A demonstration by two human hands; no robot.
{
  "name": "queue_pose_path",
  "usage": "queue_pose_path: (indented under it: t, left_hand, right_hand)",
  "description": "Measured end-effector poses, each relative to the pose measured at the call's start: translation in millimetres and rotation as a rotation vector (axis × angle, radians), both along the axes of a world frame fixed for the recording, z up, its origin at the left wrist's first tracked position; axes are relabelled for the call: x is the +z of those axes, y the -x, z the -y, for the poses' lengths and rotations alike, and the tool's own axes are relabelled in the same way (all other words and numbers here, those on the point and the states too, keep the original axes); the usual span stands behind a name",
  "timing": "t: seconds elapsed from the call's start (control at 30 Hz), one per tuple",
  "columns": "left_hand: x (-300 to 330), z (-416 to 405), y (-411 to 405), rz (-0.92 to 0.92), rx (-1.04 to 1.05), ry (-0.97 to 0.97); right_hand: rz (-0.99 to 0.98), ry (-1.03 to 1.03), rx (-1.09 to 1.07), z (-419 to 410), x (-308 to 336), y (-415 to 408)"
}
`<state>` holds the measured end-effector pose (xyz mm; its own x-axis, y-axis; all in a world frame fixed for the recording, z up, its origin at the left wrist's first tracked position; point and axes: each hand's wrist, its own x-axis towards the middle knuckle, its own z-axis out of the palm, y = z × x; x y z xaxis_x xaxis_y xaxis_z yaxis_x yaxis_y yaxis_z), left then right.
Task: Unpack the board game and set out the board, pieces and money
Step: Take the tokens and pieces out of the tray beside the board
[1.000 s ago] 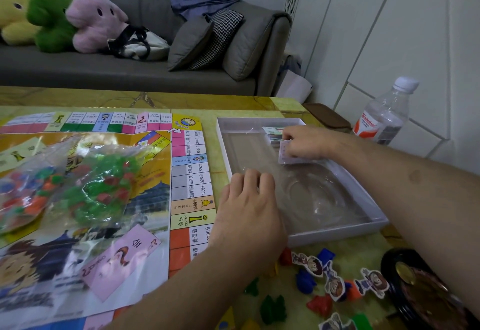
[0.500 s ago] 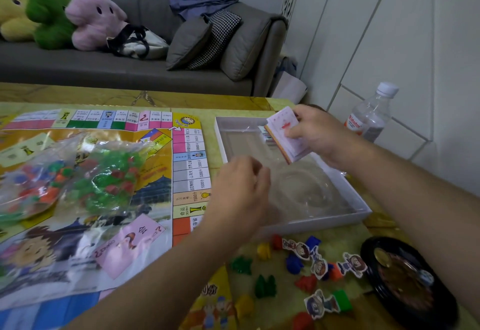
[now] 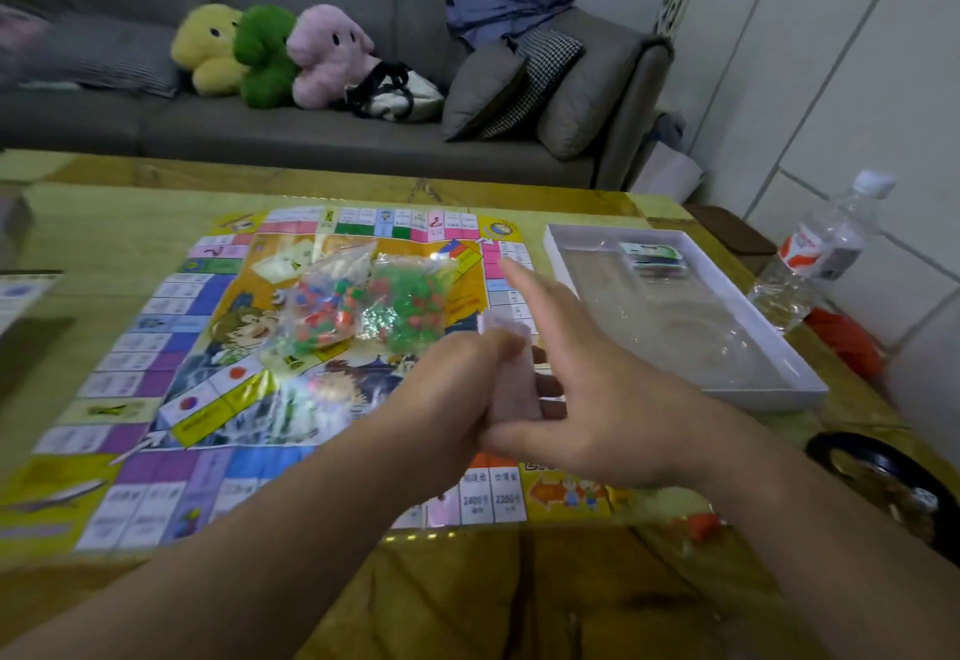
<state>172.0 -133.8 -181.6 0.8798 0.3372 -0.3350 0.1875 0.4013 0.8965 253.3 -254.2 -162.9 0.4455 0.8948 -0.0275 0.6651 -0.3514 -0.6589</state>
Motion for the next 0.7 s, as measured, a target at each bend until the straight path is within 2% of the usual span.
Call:
queue_pose_path:
  t: [0.07,0.13,0.37,0.63,0.7]
  left_hand:
    - [-4,-11,17,-0.041,-0.038,-0.154]
    - [-8,-20,31,-0.059,-0.051,-0.236]
    - [-27,-65,68,-0.018,-0.054,-0.123]
    - [-23,-114,85,-0.162,-0.148,-0.218]
    - [-17,-127,86,-0.194,-0.034,-0.215]
  right_hand:
    - [0.035,0.041,0.062,-11,-3,18]
    - [0.06,0.001,0.024,-26,-7,31]
    - [0.068,-0.066,0.014,-67,-31,59]
    - [0.065,-0.072,-0.026,-109,-24,75]
    - [0.105,-0.034,-0.061,-121,-25,78]
